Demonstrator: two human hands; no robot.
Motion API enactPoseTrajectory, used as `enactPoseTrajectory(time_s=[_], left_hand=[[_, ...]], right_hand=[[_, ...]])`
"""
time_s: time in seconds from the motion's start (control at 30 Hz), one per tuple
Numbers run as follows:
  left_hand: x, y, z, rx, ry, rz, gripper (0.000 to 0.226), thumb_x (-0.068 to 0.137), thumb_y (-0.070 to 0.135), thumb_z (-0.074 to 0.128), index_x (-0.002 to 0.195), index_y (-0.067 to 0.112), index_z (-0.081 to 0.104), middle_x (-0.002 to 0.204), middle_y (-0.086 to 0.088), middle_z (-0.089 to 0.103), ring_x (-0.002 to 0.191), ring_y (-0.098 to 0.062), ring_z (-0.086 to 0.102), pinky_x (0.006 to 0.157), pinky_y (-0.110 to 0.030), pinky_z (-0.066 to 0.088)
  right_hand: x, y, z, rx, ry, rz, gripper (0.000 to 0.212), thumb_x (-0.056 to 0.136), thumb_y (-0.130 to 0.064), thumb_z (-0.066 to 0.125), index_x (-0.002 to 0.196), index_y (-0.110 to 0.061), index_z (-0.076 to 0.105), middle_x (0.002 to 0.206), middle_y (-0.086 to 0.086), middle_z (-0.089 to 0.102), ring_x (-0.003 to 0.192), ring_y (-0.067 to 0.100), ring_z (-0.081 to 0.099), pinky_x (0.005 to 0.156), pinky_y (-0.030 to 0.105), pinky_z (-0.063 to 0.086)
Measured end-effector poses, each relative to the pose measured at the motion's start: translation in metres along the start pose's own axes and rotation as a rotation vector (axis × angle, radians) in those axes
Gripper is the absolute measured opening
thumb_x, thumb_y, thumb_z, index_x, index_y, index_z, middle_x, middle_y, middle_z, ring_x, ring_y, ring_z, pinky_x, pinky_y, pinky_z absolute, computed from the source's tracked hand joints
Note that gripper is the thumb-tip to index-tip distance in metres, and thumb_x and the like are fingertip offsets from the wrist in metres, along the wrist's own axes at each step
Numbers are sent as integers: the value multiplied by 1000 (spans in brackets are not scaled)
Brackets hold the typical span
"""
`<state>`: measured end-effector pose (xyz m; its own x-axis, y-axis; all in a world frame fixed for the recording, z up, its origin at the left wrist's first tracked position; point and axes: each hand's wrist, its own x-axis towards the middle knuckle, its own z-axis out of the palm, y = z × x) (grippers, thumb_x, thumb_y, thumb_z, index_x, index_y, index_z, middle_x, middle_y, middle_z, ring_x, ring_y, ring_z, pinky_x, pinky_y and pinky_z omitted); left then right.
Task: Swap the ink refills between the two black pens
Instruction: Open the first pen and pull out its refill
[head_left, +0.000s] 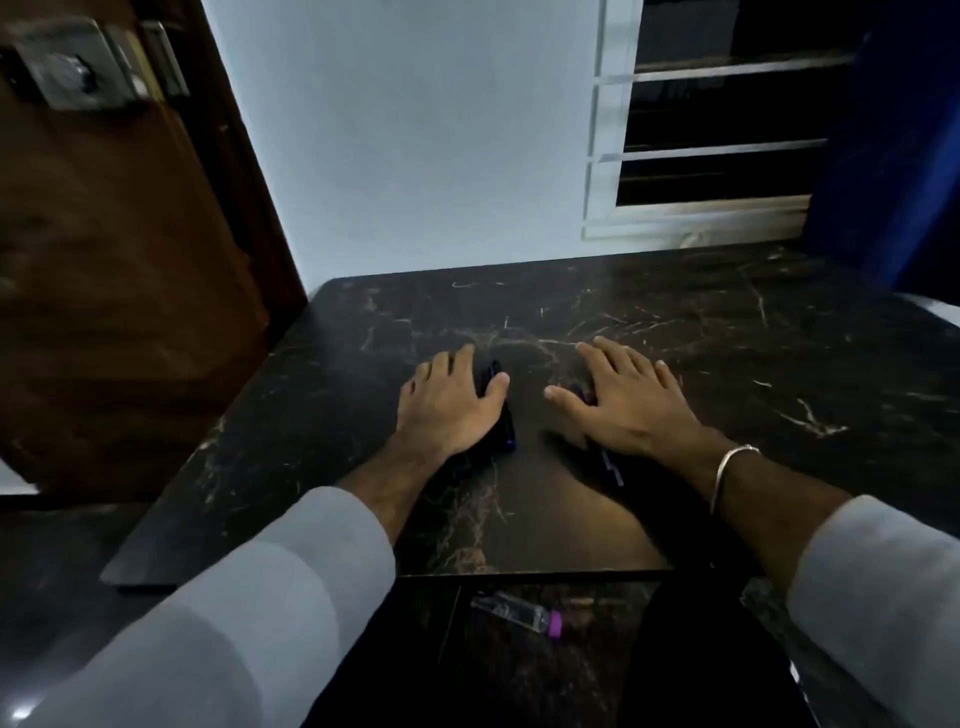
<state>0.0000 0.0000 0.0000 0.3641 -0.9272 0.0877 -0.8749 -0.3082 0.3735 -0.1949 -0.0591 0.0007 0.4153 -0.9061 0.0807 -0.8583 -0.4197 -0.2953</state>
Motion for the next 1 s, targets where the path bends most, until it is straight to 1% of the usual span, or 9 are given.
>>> enactPoseTrajectory(time_s=[0.13,0.3,0.4,0.57,0.63,0.73,0.87,0.93,1.0], left_hand=[[-1,-5,-6,-33,-8,-80,48,93,50,44,134,23,45,144,-6,45,133,-31,37,107,-48,31],[-5,-3,-11,-146,-96,-9,47,91,38,60,133,23,45,134,-7,49,116,-23,51,91,-33,43],[-7,3,-14,-92,-122,5,47,90,25,61,133,19,43,128,-9,53,108,-23,54,86,-33,46],[-11,9,-22,-2,-120,-51,56,85,8,62,135,11,37,123,-16,56,110,-32,58,88,-39,53],[-17,6,-30,-56,-92,-63,55,86,12,66,134,14,39,121,-11,58,106,-27,60,86,-37,53],[-39,8,-48,-239,-28,56,49,87,16,67,131,21,46,99,5,62,85,-9,62,72,-24,51],[-84,26,-64,-314,-26,338,28,87,18,65,111,31,58,87,10,63,74,-5,62,64,-19,51],[-95,29,-62,-373,-28,375,20,90,20,62,105,32,57,85,9,65,75,-6,63,63,-19,53],[-102,28,-55,-475,-37,338,14,93,24,60,103,33,55,83,9,65,73,-2,63,60,-16,49]], right_hand=[[-3,-3,-3,27,106,-47,71,88,-70,34,141,-25,42,147,2,46,134,25,42,110,47,32],[-14,-16,-7,117,164,-67,42,89,-56,47,111,-26,64,117,0,62,108,22,57,93,43,48],[-23,-21,-10,197,181,-83,29,88,-49,53,103,-29,68,105,-5,62,100,16,58,89,43,51],[-40,-27,-23,368,245,-98,15,92,-32,60,100,-24,69,96,-9,65,89,5,60,82,29,54],[-49,-30,-28,466,249,-83,13,92,-29,60,99,-23,69,90,-10,67,85,3,62,78,25,55],[-57,-38,-31,678,197,13,14,91,-37,61,99,-27,66,85,-6,69,78,7,66,72,32,58],[-67,-53,-34,1183,-113,138,31,94,-42,57,107,-14,64,69,5,57,51,14,50,45,29,40],[-73,-59,-31,1223,-116,23,33,97,-33,54,99,-1,63,57,4,49,44,13,43,39,25,33],[-75,-60,-31,1276,-65,-9,29,98,-28,53,90,-2,62,50,2,45,41,13,39,37,24,31]])
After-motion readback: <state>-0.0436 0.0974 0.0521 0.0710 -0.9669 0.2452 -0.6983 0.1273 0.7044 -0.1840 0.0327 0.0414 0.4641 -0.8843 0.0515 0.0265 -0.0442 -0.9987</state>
